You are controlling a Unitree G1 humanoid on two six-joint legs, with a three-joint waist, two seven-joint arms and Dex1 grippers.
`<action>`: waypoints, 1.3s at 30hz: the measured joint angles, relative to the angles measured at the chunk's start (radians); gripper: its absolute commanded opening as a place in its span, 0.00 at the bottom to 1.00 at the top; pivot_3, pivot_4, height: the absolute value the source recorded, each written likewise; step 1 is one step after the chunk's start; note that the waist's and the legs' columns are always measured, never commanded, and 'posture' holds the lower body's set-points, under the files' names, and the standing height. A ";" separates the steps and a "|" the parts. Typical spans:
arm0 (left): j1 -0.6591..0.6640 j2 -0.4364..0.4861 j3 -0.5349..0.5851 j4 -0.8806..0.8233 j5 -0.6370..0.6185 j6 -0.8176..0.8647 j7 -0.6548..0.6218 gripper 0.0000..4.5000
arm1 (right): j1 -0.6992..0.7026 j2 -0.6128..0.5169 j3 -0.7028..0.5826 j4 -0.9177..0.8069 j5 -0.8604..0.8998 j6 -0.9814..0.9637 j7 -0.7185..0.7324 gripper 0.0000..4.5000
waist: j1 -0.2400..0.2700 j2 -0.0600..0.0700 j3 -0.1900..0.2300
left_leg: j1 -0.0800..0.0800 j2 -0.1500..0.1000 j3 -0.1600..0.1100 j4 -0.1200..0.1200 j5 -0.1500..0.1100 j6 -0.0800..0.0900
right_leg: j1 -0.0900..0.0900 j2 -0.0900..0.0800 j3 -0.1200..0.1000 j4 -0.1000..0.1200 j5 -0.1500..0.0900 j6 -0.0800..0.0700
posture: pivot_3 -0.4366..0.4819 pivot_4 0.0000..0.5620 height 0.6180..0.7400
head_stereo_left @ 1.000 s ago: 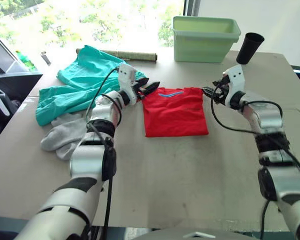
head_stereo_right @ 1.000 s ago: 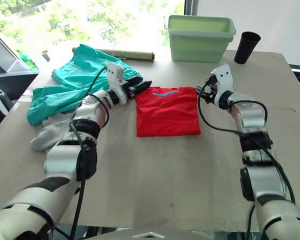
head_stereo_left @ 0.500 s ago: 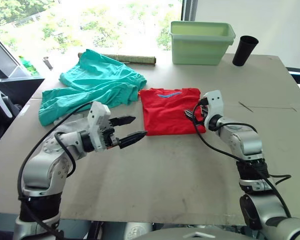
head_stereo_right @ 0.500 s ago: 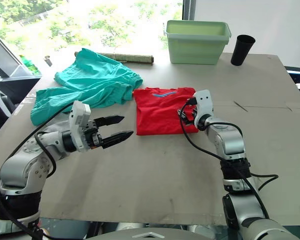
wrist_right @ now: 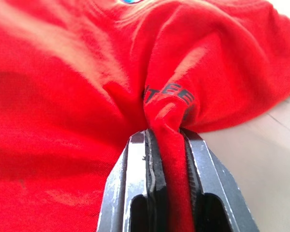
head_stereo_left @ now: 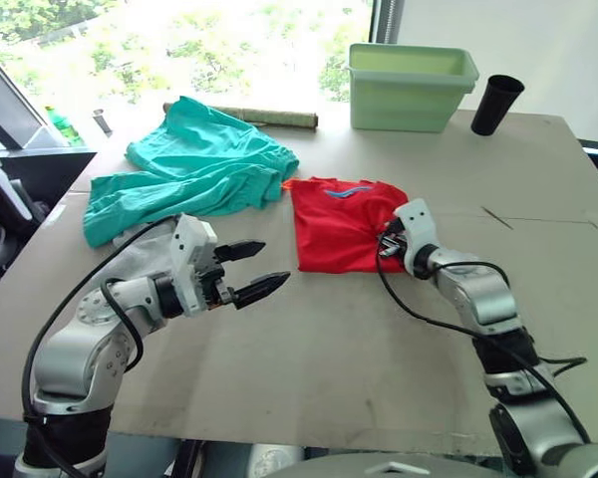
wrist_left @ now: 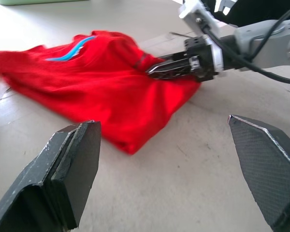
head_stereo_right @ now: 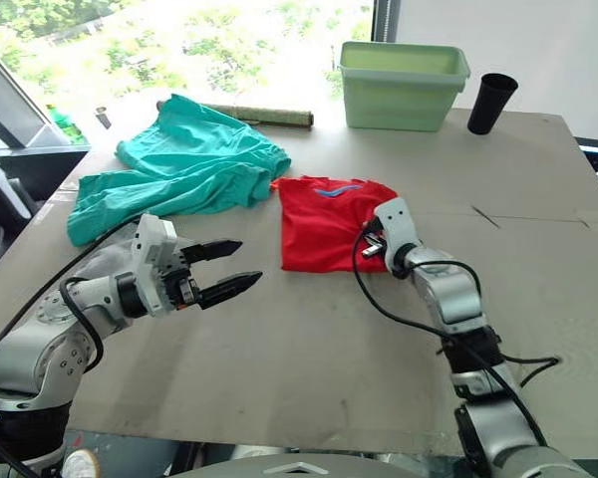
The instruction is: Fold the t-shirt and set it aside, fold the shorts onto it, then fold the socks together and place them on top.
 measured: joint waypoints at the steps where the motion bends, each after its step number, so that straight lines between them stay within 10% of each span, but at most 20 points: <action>1: 0.000 -0.002 -0.001 -0.001 -0.001 0.000 0.001 1.00 | 0.032 -0.031 -0.006 -0.044 0.000 0.009 0.004 0.01 | 0.006 0.000 0.000 | 0.000 0.000 0.000 0.000 -0.001 0.001 | 0.001 -0.001 0.000 -0.002 0.000 0.000 | 0.48 0.27 1.00; 9: -0.021 -0.022 -0.121 -0.039 -0.018 -0.011 -0.014 1.00 | 0.376 -0.339 -0.241 -0.337 0.002 0.145 0.077 0.01 | 0.006 0.002 0.001 | -0.001 -0.002 0.002 0.000 -0.002 0.004 | 0.002 -0.005 0.001 -0.004 0.000 0.000 | 0.48 0.27 1.00; 29: -0.201 -0.032 -0.318 0.032 0.006 -0.111 -0.232 1.00 | 0.465 -0.644 -0.427 0.049 -0.067 -0.113 0.237 0.01 | 0.005 0.004 0.003 | 0.000 -0.002 0.005 0.001 -0.003 0.005 | 0.001 0.005 0.010 -0.004 -0.002 0.003 | 0.48 0.27 1.00; 37: -0.226 -0.055 -0.342 0.061 0.011 -0.119 -0.226 1.00 | 0.527 -0.644 -0.537 -0.001 -0.062 -0.070 0.250 0.78 | 0.005 0.005 0.004 | 0.000 -0.002 0.005 0.001 -0.003 0.005 | 0.001 0.006 0.011 -0.004 -0.002 0.004 | 0.48 0.27 1.00; 39: -0.234 -0.059 -0.334 0.093 0.011 -0.112 -0.203 1.00 | 0.561 -0.610 -0.603 -0.060 -0.053 -0.057 0.247 0.78 | 0.006 0.005 0.004 | 0.000 -0.002 0.005 0.001 -0.003 0.005 | 0.001 0.006 0.011 -0.004 0.000 0.007 | 0.48 0.27 1.00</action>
